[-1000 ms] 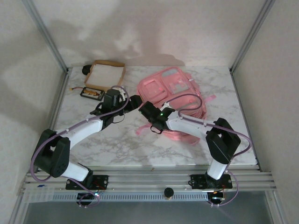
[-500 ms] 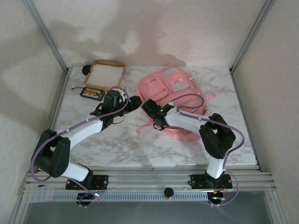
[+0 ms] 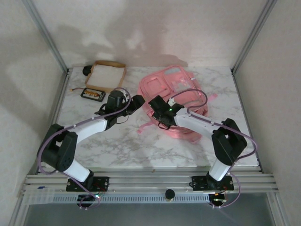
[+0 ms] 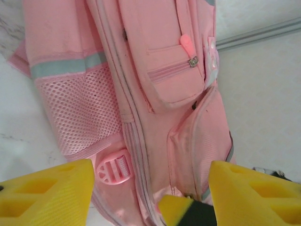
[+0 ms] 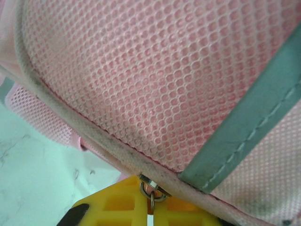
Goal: Pack the student bag
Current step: Zip the student bag at the center of the table.
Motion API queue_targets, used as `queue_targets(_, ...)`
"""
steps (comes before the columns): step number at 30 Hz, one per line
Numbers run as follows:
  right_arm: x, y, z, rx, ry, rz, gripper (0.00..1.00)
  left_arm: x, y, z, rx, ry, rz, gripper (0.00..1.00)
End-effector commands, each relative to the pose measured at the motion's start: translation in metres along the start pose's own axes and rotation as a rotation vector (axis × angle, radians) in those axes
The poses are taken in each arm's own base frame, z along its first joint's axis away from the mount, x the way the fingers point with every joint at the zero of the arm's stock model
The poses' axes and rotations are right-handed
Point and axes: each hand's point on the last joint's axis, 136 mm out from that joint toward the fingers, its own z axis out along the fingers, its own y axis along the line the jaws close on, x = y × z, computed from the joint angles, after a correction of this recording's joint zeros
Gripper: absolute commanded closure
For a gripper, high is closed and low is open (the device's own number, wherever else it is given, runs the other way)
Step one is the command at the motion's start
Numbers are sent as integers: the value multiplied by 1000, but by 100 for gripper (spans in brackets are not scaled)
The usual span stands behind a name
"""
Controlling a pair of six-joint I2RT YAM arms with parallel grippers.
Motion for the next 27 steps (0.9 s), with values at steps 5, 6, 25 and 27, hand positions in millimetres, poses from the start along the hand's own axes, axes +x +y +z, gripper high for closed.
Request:
queue_targets(5, -2, -9, -32, -72, 51, -114, 100, 17, -50, 27, 101, 83, 13, 40)
queue_targets(6, -3, -6, -35, -104, 48, -137, 100, 20, -55, 30, 98, 88, 28, 40)
queue_targets(25, -1, 2, -35, -207, 50, -195, 100, 76, -44, 76, 24, 255, -9, 56)
queue_targets(27, -1, 3, -34, -218, 53, -196, 100, 81, -46, 80, 26, 266, -14, 56)
